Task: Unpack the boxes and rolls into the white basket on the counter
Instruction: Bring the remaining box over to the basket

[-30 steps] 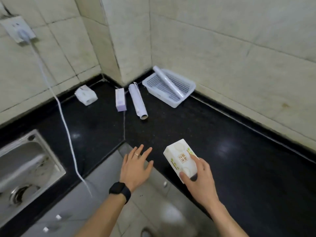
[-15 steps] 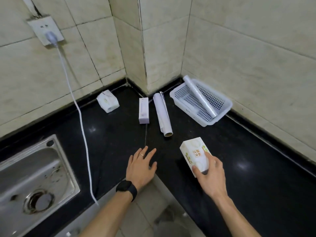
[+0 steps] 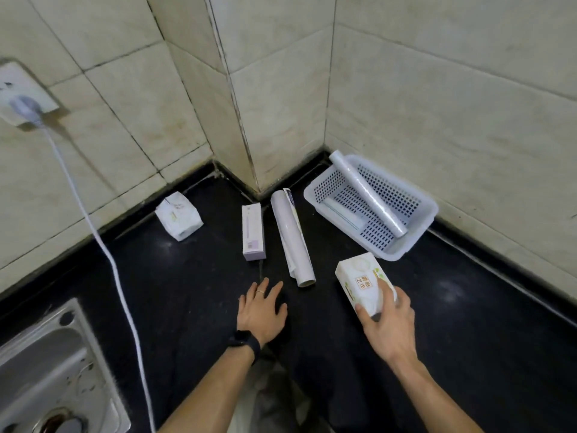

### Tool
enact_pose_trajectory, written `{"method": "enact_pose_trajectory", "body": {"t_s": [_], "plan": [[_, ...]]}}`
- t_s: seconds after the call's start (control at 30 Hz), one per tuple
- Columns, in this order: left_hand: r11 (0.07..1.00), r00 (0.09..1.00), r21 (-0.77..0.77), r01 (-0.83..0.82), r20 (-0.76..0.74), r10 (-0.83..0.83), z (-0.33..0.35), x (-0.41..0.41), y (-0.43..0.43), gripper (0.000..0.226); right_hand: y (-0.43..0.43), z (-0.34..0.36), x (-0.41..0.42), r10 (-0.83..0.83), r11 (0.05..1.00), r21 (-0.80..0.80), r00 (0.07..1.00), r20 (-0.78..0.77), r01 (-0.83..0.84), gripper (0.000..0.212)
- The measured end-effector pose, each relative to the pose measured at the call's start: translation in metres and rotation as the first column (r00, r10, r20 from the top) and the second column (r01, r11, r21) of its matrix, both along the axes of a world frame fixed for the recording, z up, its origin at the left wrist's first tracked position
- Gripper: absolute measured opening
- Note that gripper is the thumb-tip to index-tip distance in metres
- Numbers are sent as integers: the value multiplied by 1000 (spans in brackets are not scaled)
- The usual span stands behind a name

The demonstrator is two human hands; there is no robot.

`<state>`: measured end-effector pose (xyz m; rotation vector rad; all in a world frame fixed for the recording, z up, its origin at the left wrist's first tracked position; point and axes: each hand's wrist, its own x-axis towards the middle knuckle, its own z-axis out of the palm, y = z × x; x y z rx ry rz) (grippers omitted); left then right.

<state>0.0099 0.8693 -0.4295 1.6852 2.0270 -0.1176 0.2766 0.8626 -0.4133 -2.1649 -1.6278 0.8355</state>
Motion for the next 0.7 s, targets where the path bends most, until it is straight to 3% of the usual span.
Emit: {"method": "enact_pose_trajectory", "body": {"t_s": [0.37, 0.6, 0.7], "plan": [[975, 984, -135, 177, 22, -176, -51, -16, 6, 67, -7, -35, -22, -53, 996, -65, 997, 63, 57, 73], [962, 973, -145, 230, 49, -225, -46, -20, 8, 70, 8, -23, -22, 20, 972, -232, 964, 264, 43, 80], [973, 970, -20, 231, 88, -229, -34, -30, 21, 64, 17, -10, -39, -14, 994, -104, 956, 294, 46, 75]]}}
